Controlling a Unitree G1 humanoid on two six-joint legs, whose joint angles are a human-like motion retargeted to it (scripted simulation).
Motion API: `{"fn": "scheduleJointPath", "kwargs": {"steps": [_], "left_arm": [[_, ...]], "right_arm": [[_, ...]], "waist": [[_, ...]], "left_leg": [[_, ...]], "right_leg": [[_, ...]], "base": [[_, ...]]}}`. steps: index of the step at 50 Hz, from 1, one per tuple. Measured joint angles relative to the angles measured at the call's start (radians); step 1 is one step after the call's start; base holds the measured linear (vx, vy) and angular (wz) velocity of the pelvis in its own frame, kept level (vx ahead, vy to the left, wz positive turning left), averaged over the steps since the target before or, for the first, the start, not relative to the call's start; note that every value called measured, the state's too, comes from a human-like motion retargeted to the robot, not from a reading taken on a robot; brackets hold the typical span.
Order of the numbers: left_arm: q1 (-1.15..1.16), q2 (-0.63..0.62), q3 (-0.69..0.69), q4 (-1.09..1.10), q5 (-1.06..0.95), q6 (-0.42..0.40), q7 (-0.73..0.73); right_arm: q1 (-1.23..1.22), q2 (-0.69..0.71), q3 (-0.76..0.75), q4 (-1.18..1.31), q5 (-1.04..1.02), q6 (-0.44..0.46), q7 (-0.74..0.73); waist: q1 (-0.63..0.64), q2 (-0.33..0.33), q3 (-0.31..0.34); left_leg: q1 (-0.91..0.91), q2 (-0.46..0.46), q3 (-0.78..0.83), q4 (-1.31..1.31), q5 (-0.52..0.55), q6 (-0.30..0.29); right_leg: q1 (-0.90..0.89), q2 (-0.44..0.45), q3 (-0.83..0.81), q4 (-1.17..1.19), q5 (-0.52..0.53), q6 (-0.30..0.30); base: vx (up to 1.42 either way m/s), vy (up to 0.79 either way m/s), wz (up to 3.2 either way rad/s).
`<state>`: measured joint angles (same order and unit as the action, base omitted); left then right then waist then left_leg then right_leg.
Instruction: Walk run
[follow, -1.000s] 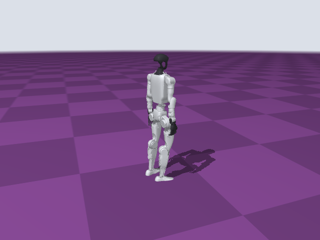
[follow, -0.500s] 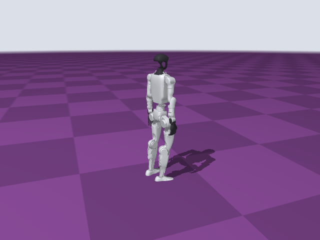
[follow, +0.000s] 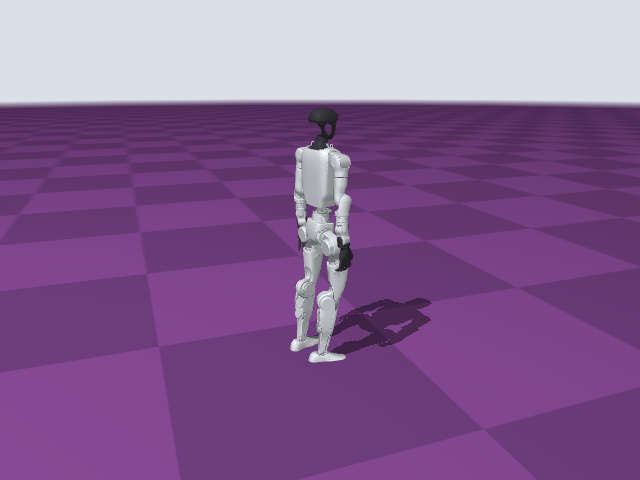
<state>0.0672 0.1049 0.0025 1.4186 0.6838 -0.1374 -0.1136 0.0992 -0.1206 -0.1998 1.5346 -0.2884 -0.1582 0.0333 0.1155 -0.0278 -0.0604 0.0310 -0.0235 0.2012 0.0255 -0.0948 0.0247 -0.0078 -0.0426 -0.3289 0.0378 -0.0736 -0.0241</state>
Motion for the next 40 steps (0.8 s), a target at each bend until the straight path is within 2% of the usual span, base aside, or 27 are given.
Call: {"fn": "scheduleJointPath", "kwargs": {"steps": [17, 22, 27, 32, 40], "left_arm": [[-0.035, 0.014, 0.002, -0.044, -0.027, -0.030, 0.018], [-0.035, 0.021, 0.021, -0.053, -0.041, -0.042, 0.063], [-0.019, 0.021, 0.048, -0.034, -0.054, -0.035, 0.105], [0.012, 0.009, 0.087, 0.014, -0.066, -0.018, 0.105], [0.054, 0.006, 0.134, 0.075, -0.097, 0.011, 0.125]], "right_arm": [[-0.020, 0.011, 0.025, -0.050, 0.016, -0.024, -0.030], [-0.053, 0.021, 0.028, -0.054, 0.043, -0.026, -0.031], [-0.093, 0.030, 0.027, -0.057, 0.101, -0.024, -0.013], [-0.141, 0.021, 0.051, -0.047, 0.145, -0.018, -0.002], [-0.201, 0.029, 0.068, -0.075, 0.187, -0.004, 0.029]], "waist": [[-0.007, -0.004, 0.025], [-0.031, -0.035, 0.041], [-0.035, -0.078, 0.036], [-0.012, -0.075, 0.040], [0.037, -0.042, 0.075]], "left_leg": [[-0.055, 0.015, -0.010, 0.075, -0.040, -0.015], [-0.163, -0.001, -0.020, 0.245, -0.066, -0.001], [-0.334, -0.034, -0.002, 0.495, -0.029, 0.030], [-0.397, -0.031, 0.028, 0.447, -0.029, -0.029], [-0.376, -0.042, -0.088, 0.135, 0.089, -0.119]], "right_leg": [[-0.014, 0.019, -0.009, 0.001, -0.045, -0.044], [-0.022, -0.017, -0.047, 0.008, -0.079, -0.049], [-0.034, -0.054, -0.072, 0.002, -0.094, -0.047], [-0.031, -0.037, -0.064, 0.002, -0.100, -0.053], [0.045, 0.030, -0.028, -0.008, -0.135, -0.067]], "base": [[-0.05, -0.11, 0.06], [-0.09, -0.14, 0.55], [-0.02, -0.14, 0.41], [0.09, -0.06, -0.12], [0.21, -0.01, -0.26]]}}
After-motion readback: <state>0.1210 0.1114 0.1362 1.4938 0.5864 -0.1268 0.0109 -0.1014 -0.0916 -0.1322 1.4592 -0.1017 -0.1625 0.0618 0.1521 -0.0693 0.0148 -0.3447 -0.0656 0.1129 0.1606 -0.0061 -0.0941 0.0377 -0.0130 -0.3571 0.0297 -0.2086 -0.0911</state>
